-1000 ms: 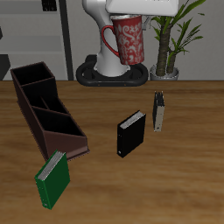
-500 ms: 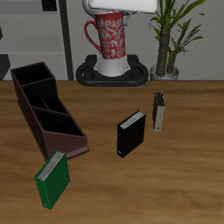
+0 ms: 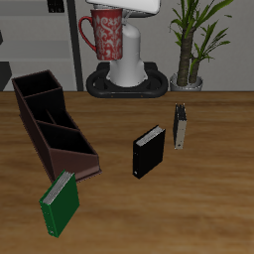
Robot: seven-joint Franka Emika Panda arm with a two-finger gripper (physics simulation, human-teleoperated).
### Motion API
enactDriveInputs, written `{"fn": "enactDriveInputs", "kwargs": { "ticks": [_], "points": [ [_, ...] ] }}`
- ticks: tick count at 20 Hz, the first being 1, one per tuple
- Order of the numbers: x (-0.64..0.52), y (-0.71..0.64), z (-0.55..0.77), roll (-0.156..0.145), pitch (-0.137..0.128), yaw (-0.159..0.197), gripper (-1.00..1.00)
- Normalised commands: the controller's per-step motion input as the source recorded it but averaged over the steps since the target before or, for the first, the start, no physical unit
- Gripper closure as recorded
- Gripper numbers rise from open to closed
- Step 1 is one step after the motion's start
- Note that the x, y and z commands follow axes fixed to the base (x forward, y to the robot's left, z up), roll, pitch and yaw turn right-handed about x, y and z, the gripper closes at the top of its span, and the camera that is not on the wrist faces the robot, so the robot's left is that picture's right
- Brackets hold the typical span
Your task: Place the red mug into the right desk caddy's right compartment
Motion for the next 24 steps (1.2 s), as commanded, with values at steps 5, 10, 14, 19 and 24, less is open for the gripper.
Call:
{"fn": "enactDriveInputs", "kwargs": {
  "ticks": [5,10,14,19,24],
  "points": [
    [-0.23,-0.19,-0.1,0.006,0.021,0.007,1.0],
    [-0.22,-0.37,-0.08,-0.05,0.027,-0.017,1.0],
    [-0.3,-0.31,-0.06,-0.013,0.005,0.016,1.0],
    [-0.21,-0.43,0.06,-0.035,-0.011,-0.02,1.0],
    [-0.15,-0.38,0.06,-0.059,-0.006,-0.044,1.0]
  ]
}}
